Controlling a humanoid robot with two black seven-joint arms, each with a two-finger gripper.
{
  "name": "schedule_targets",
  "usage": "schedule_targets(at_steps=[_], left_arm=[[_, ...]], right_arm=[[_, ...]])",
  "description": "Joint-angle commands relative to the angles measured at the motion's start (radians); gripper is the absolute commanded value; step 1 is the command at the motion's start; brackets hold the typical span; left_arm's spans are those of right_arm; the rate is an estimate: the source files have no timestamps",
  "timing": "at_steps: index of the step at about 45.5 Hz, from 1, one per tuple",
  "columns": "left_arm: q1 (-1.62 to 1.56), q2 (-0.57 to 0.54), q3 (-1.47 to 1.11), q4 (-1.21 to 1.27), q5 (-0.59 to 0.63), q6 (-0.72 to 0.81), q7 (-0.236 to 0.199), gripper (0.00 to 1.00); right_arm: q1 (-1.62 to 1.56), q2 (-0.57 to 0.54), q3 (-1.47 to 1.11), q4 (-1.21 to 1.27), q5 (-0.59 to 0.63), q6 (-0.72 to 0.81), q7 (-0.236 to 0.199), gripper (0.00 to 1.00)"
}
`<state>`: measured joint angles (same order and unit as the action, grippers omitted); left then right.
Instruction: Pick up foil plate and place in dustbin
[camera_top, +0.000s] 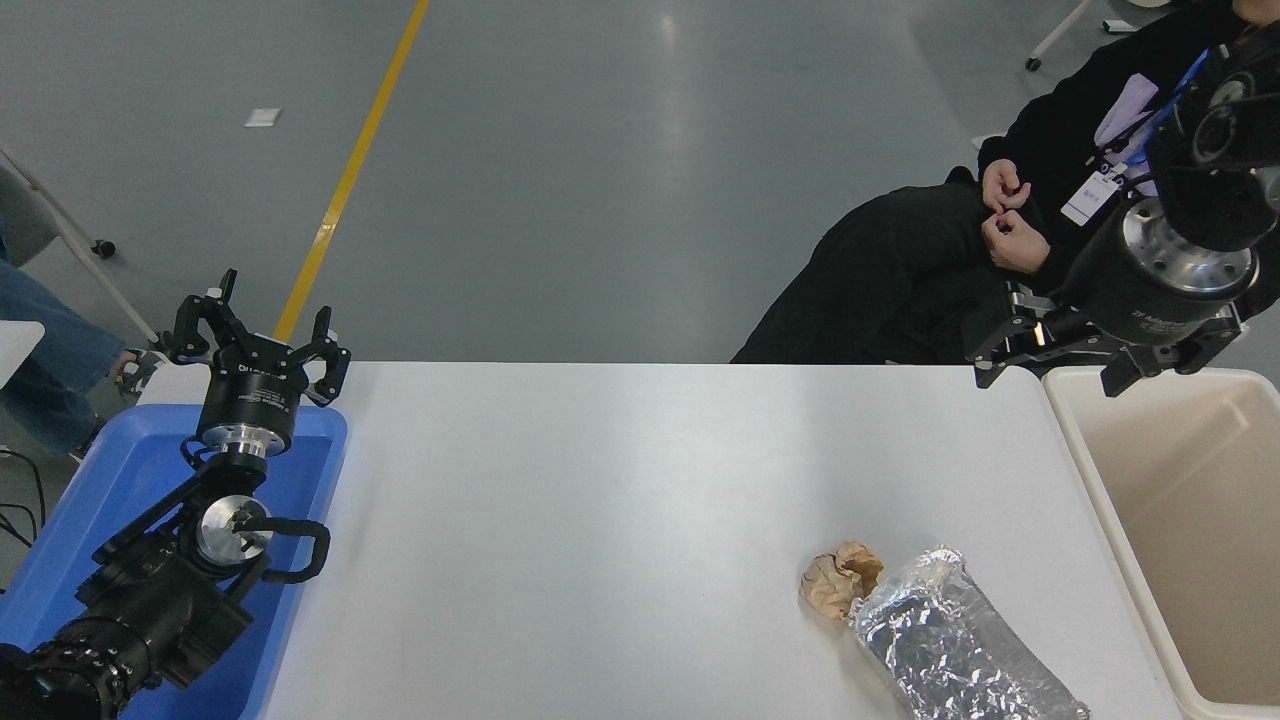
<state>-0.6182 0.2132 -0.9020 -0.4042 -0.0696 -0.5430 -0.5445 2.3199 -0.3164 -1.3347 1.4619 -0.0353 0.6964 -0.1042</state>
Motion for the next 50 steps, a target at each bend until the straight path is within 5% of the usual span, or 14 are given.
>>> schedule_targets(at_steps=[1,50], left_arm=[[0.0,0.0,0.002,-0.001,0.002,0.0,0.001,0.99],[0.0,0.0,0.0,-0.001,-0.001,0.0,0.0,0.99]], right_arm=[[0.001,-0.003,0.003,0.0,0.0,0.0,0.0,1.0],[-0.017,0.0,0.006,0.0,0.002,0.0,0.001,1.0]])
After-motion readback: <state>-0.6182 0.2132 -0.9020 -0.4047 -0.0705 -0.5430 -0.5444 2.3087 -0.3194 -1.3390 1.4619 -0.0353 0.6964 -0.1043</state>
